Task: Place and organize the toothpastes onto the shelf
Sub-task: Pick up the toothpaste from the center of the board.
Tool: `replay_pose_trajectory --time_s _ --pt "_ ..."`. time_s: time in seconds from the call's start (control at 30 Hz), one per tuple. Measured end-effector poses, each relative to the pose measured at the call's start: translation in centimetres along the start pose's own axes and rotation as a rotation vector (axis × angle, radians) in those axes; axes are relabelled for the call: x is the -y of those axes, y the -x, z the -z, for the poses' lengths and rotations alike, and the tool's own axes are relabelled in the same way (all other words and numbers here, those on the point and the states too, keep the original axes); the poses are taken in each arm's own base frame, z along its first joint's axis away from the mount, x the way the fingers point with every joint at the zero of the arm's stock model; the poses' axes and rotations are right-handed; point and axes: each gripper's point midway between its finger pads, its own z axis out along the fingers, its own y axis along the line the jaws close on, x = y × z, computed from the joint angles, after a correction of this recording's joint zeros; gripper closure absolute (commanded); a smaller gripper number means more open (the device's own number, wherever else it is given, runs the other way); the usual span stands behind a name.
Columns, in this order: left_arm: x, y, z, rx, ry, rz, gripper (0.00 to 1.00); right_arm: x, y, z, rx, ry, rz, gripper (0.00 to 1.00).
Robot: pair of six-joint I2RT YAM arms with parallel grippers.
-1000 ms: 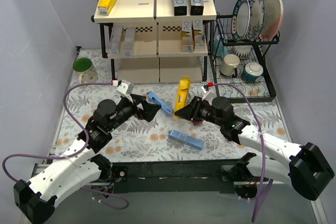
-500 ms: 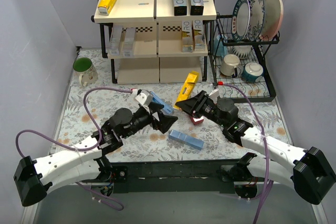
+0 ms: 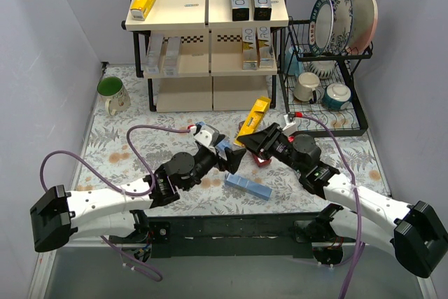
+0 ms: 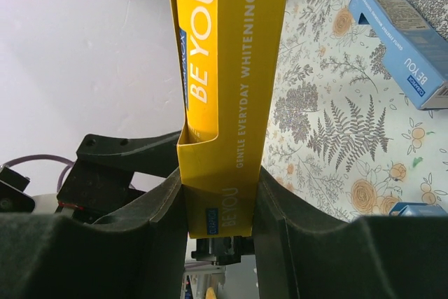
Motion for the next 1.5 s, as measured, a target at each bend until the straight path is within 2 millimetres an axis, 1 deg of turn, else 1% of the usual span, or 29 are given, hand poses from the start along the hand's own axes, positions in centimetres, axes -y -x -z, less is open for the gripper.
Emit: replay_pose_trajectory --time_s 0.1,0.17,0.33,0.43,0.57,0.73,0.77,0.8,0.9,1.07,1.17,1.27,1.3,1.37,1.4,1.47,1.5 --pt "-0.3 0.8 -0.4 0.055 0.022 -0.001 0.17 0.0 0.1 0.2 0.009 0.003 -0.004 0.73" --pt "-0.4 0.6 -0.7 0.072 0.029 -0.006 0.16 -0.1 0.2 0.3 0.017 0.01 -0.006 0.73" --pt "0.4 -0.8 -1.6 0.058 0.013 -0.032 0.18 -0.3 0.4 0.4 0.028 0.021 -0.017 0.72" --pt "0.9 -1.3 -1.8 0.057 0.001 -0.041 0.19 -0.4 0.4 0.4 0.028 0.023 -0.019 0.72" --pt "1.2 -0.7 -2.1 0.091 -0.003 -0.041 0.26 -0.5 0.4 0.5 0.029 0.026 -0.018 0.72" --pt "1.0 -0.5 -2.7 0.126 0.023 -0.053 0.28 -0.6 0.6 0.5 0.036 0.033 -0.021 0.72" --pt "0.9 -0.6 -2.8 0.13 0.03 -0.057 0.3 -0.7 0.6 0.5 0.037 0.035 -0.021 0.72" --pt "0.7 -0.8 -2.9 0.13 0.037 -0.059 0.34 -0.7 0.6 0.5 0.037 0.037 -0.021 0.72" --pt "0.4 -1.2 -3.4 0.136 0.061 -0.061 0.4 -0.7 0.7 0.5 0.041 0.038 -0.021 0.72" --pt "0.3 -0.8 -3.5 0.166 0.076 -0.056 0.47 -0.7 0.7 0.5 0.044 0.044 -0.025 0.69" --pt "0.5 -0.6 -3.6 0.18 0.07 -0.059 0.53 -0.9 0.7 0.5 0.046 0.052 -0.028 0.65" --pt "0.8 -0.6 -3.7 0.186 0.059 -0.063 0.59 -1.0 0.8 0.6 0.047 0.058 -0.03 0.56" --pt "0.9 -0.5 -3.7 0.187 0.058 -0.065 0.61 -1.0 0.8 0.6 0.048 0.06 -0.03 0.51" --pt "0.8 -0.6 -3.6 0.186 0.06 -0.07 0.67 -0.9 0.7 0.6 0.047 0.059 -0.029 0.44" --pt "0.7 -0.6 -3.6 0.186 0.062 -0.069 0.69 -0.9 0.7 0.6 0.047 0.062 -0.028 0.36" --pt "0.5 -0.5 -3.4 0.187 0.072 -0.068 0.7 -0.7 0.7 0.9 0.049 0.064 -0.024 0.29" --pt "0.3 -0.6 -3.3 0.185 0.076 -0.072 0.71 -0.6 0.6 1.0 0.052 0.064 -0.021 0.24"
